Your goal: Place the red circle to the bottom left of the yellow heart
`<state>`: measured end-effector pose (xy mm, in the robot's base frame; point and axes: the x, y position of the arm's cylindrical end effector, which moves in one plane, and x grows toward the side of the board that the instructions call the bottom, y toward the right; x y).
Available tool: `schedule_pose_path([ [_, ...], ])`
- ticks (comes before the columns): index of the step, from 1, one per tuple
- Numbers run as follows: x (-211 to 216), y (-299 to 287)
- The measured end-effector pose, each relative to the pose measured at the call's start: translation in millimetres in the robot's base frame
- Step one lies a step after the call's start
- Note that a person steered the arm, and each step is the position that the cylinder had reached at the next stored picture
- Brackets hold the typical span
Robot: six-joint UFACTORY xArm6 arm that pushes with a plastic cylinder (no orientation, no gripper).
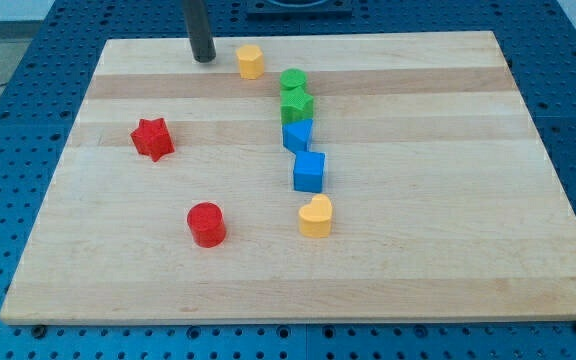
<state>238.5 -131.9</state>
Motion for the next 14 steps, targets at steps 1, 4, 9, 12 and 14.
schedule_pose_path([
  [1,13.5,34.6],
  [4,5.8,60.1],
  [9,196.6,-26.8],
  [12,305.7,33.7],
  [14,319.8,-2.5],
])
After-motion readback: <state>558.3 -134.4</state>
